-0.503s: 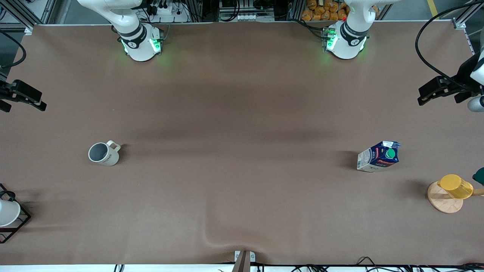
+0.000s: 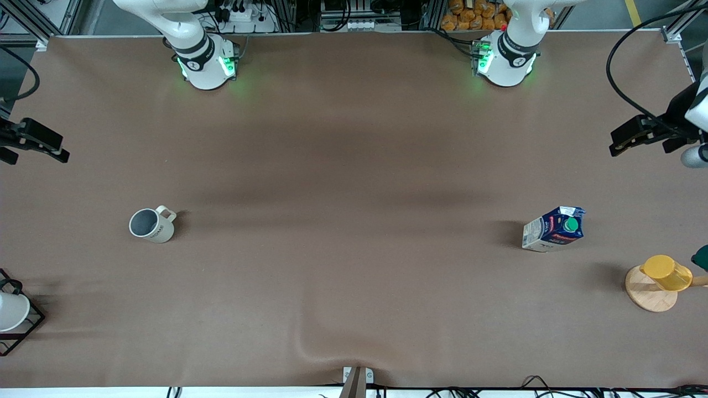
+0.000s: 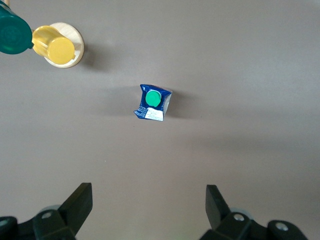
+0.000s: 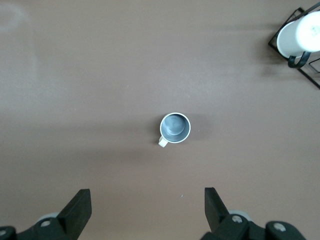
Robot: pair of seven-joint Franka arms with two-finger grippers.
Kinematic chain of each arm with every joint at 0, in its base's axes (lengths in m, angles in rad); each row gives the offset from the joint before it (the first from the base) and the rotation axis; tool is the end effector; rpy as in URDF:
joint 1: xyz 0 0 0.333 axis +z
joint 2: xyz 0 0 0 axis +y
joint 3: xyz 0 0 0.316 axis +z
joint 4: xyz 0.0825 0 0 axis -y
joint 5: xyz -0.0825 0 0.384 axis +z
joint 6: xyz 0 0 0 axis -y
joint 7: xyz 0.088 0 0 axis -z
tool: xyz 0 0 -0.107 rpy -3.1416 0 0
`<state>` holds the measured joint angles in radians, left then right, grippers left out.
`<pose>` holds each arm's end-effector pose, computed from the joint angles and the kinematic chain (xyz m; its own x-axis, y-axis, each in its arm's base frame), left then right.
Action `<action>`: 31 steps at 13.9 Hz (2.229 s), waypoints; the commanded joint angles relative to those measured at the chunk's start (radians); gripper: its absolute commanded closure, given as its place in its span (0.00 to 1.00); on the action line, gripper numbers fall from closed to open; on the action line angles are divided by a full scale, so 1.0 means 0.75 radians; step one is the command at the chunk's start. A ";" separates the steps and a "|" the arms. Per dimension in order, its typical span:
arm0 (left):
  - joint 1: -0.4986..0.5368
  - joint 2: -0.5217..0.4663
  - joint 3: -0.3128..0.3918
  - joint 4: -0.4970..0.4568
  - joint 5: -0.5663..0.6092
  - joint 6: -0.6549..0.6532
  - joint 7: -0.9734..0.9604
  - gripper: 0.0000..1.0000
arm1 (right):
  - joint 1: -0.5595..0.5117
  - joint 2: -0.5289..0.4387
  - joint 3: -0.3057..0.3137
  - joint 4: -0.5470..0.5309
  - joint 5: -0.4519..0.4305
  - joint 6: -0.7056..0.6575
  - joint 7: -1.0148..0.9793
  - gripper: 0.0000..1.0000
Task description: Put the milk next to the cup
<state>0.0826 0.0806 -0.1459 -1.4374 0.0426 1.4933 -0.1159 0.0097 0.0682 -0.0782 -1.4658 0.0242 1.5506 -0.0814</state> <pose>0.5713 -0.0276 0.6354 0.9982 0.0560 -0.0201 0.0553 -0.9979 -0.0334 0.5732 -0.0350 0.6338 0.9997 0.0137 0.0183 0.0140 -0.9998 -0.0174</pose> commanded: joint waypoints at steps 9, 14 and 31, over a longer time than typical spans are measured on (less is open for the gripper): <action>0.005 0.403 0.002 -0.008 0.121 0.275 0.024 0.00 | -0.080 0.320 0.004 0.009 -0.026 -0.006 0.004 0.00; 0.019 0.457 -0.004 -0.096 0.137 0.371 0.032 0.00 | -0.084 0.349 0.004 -0.166 -0.032 0.202 -0.006 0.00; 0.023 0.506 0.000 -0.233 0.142 0.506 0.109 0.32 | -0.213 0.584 0.004 -0.392 -0.028 0.761 -0.339 0.28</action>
<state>0.0942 0.4653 -0.1406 -1.6020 0.1238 1.8576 -0.0511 -0.1162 0.4868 -0.0874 -1.7620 0.0164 2.0976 -0.3039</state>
